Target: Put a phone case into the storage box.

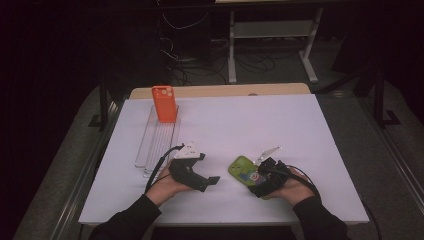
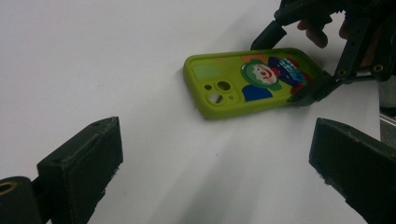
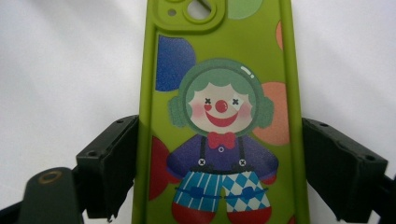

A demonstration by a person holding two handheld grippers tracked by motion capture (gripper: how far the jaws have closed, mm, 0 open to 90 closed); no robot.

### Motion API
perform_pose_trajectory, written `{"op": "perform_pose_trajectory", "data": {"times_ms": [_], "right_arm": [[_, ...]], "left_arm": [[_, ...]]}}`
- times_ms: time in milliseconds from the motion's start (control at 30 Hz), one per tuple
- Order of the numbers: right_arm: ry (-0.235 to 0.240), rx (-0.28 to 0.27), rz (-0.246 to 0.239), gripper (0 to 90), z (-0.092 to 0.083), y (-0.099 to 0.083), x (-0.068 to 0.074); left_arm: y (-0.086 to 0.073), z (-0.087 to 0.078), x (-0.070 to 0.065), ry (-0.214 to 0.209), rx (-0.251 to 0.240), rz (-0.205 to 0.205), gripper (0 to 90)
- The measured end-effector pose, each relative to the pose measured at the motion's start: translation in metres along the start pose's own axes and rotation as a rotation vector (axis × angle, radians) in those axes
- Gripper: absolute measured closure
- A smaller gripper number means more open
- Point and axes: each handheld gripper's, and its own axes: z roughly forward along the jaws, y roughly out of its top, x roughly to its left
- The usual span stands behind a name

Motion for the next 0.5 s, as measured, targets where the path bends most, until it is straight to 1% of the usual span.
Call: {"op": "perform_pose_trajectory", "data": {"times_ms": [33,67,100,133,200,233,300,333,400,433,467,500], "right_arm": [[0.002,0.000,0.010,15.0,-0.001,0.000,0.000],[-0.002,-0.009,0.005,15.1,-0.003,0.001,-0.002],[0.001,-0.012,0.012,15.0,-0.005,0.001,-0.002],[-0.002,-0.017,0.003,15.0,-0.006,0.002,-0.003],[-0.002,-0.019,0.006,15.1,-0.009,0.004,-0.005],[-0.002,-0.024,0.002,15.0,-0.010,0.004,-0.006],[-0.002,-0.027,-0.002,15.0,-0.012,0.006,-0.008],[-0.003,-0.029,-0.003,15.0,-0.013,0.007,-0.009],[-0.001,-0.029,-0.025,15.1,-0.015,0.009,-0.012],[-0.001,-0.026,-0.024,15.1,-0.017,0.011,-0.013],[-0.002,-0.031,-0.035,15.1,-0.017,0.012,-0.015],[0.000,-0.030,-0.037,15.1,-0.019,0.013,-0.016]], "left_arm": [[0.000,0.000,0.000,-0.001,-0.003,0.000,2.4],[0.000,-0.001,0.000,0.004,-0.003,0.003,2.4],[0.001,-0.001,0.000,0.008,-0.001,0.007,2.4],[0.001,-0.001,0.000,0.009,0.000,0.016,2.4],[0.001,-0.001,-0.001,0.002,0.002,0.013,1.6],[0.002,-0.001,0.000,0.002,0.012,0.048,1.5],[0.003,-0.001,-0.003,0.007,0.013,0.052,1.3],[0.003,-0.002,-0.003,0.003,0.015,0.054,1.2],[0.005,-0.002,-0.003,-0.010,0.008,0.054,0.0],[0.005,-0.003,-0.003,-0.014,0.006,0.050,0.0],[0.006,-0.003,-0.003,-0.020,0.003,0.048,0.0],[0.007,-0.004,-0.002,-0.027,0.006,0.046,0.0]]}}
